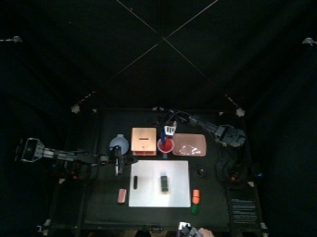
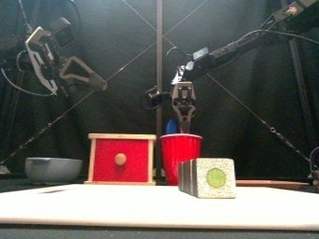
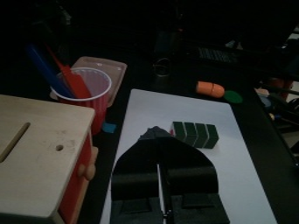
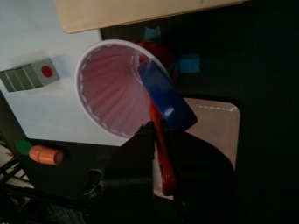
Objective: Place sushi on board then cut the sushi with the knife then place the pieces on the plate
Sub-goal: Grasp knife edge with left hand
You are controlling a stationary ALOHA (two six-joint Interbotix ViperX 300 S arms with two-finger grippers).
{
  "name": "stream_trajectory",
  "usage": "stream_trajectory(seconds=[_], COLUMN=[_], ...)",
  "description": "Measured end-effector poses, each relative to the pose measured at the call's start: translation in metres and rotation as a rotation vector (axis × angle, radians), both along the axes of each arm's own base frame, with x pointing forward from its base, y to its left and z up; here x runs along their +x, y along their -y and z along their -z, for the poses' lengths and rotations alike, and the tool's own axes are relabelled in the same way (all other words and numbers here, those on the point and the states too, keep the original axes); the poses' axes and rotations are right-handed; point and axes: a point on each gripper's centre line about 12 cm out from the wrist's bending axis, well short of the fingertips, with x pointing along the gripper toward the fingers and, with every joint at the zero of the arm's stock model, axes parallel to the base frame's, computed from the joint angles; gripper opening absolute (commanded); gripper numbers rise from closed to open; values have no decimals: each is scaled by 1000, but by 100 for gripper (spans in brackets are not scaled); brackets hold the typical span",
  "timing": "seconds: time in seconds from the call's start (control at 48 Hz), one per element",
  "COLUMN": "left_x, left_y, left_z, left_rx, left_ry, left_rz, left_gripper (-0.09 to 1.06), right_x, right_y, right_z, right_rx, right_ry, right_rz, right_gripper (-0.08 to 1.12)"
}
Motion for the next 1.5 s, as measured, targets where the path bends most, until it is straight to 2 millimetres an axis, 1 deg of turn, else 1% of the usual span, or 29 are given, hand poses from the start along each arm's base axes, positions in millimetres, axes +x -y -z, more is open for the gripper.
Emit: stream_trajectory(seconds=[0.208,0.333,0.604,0.708,0.833,1.042,1.104,1.292,1.375,1.5], left_x=[0,0,0,0,0,-1,-2,-5,-7,-9], left_y=[0,0,0,0,0,0,0,0,0,0], left_z=[0,0,0,0,0,-1,-4,-12,-18,-24], left_rx=[0,-1,-2,-3,-1,2,3,2,4,5], left_ry=[0,0,0,0,0,6,15,49,70,96], left_rz=[0,0,0,-1,0,-1,0,-1,-1,-1], left_gripper=[-3,-3,-3,-3,-3,-3,-3,-3,-3,-3], right_x=[-1,-3,-14,-19,-29,-44,-50,-66,-74,-87], right_y=[-1,-2,-9,-13,-20,-31,-36,-53,-64,-79], right_z=[-1,-7,-49,-58,-77,-113,-128,-162,-175,-187], right_rx=[4,-3,-57,-64,-81,-119,-129,-172,-185,-200], right_ry=[-7,0,68,81,111,181,214,312,377,479], right_rz=[-2,0,0,2,2,22,36,48,47,65], right_gripper=[26,26,26,26,26,26,26,26,26,26])
